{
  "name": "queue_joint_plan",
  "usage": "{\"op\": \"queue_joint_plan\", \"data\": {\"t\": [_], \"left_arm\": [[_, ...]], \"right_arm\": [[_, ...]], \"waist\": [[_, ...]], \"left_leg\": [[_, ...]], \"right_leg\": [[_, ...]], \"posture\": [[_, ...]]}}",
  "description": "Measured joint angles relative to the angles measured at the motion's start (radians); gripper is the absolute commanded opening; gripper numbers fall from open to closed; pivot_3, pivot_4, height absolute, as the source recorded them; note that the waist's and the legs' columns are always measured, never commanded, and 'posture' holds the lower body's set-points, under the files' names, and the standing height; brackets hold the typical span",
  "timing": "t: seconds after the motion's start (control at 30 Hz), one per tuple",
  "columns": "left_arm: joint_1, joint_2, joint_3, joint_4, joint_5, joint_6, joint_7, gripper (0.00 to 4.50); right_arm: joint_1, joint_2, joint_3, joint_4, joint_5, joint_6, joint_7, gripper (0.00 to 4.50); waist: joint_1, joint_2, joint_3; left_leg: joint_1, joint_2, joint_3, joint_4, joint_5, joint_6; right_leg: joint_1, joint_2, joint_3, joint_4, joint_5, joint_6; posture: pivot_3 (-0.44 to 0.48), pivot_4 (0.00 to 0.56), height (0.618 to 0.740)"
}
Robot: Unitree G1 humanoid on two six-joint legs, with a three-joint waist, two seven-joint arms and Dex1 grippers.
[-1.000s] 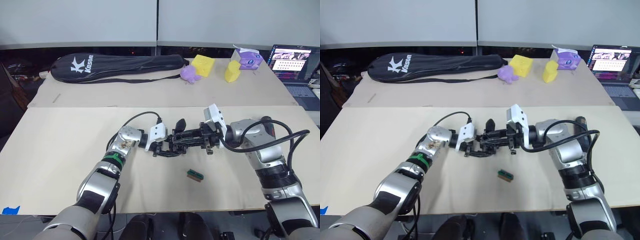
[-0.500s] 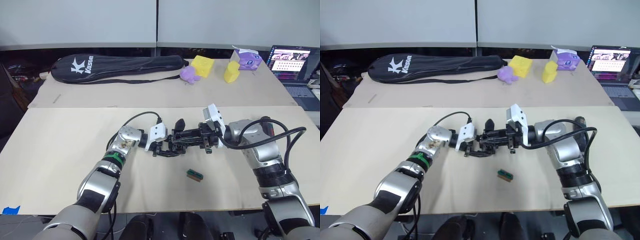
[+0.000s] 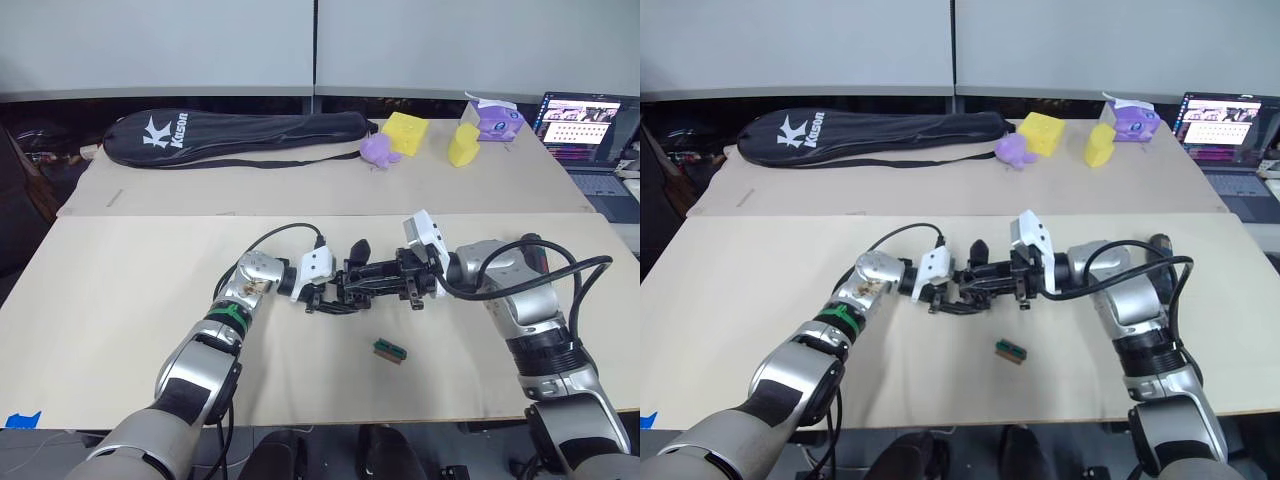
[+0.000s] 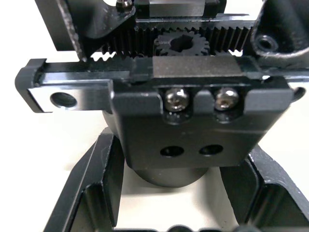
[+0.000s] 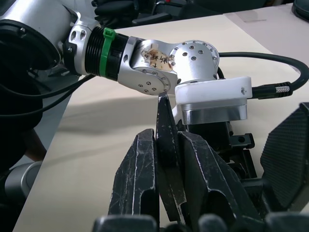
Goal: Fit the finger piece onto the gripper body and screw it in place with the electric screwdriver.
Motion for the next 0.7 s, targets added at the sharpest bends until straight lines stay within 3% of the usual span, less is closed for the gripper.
{"op": "queue_joint_plan", "data": {"t": [0.43,0.7], "left_arm": [[-0.002,0.005,0.0,0.008,0.013,-0.003,0.003,2.28],[-0.002,0.004,0.0,0.008,0.017,-0.002,0.002,2.28]], "right_arm": [[-0.025,0.019,0.017,0.108,-0.011,-0.096,0.047,0.31],[-0.074,0.011,0.041,0.174,-0.011,-0.06,0.108,0.31]], "waist": [[-0.003,0.0,-0.002],[-0.002,0.0,-0.005]], "left_leg": [[0.005,0.0,0.001,0.0,0.0,0.0],[0.006,0.001,0.001,-0.001,0.0,0.0]], "right_leg": [[0.003,0.0,0.001,-0.001,0.0,0.0],[0.003,0.0,0.002,-0.001,0.0,0.0]], "posture": [[0.0,0.15,0.723],[0.0,0.15,0.723]]}}
